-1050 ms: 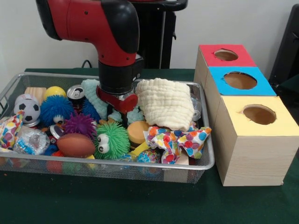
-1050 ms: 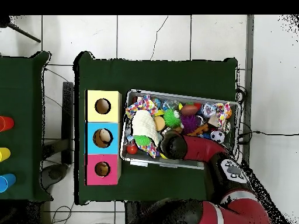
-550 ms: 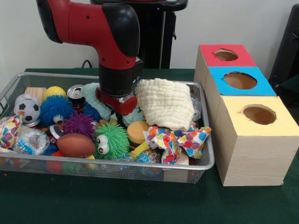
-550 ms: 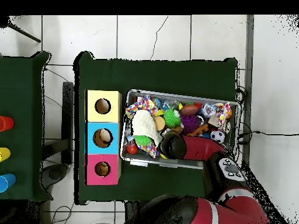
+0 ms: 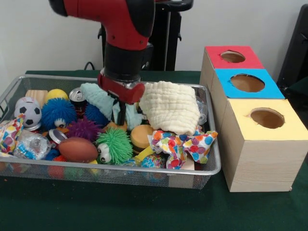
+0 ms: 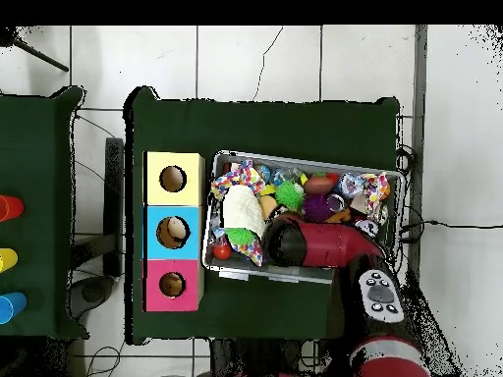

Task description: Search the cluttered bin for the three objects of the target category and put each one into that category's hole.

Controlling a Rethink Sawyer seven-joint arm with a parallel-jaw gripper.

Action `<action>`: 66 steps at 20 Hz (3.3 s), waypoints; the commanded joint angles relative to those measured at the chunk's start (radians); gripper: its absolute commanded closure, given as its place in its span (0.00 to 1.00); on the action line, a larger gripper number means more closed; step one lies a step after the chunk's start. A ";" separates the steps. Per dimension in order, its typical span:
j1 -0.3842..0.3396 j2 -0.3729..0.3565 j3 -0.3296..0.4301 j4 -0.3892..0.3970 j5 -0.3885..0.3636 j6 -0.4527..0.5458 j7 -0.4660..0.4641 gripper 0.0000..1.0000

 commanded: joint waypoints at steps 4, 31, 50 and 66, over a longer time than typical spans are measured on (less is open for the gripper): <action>0.116 -0.215 -0.127 0.003 -0.076 0.105 -0.019 1.00; -0.149 -0.317 0.063 0.109 -0.062 0.222 -0.305 1.00; -0.333 -0.238 0.247 0.084 -0.207 0.174 -0.244 1.00; -0.304 -0.269 0.293 0.116 -0.137 0.270 -0.129 0.00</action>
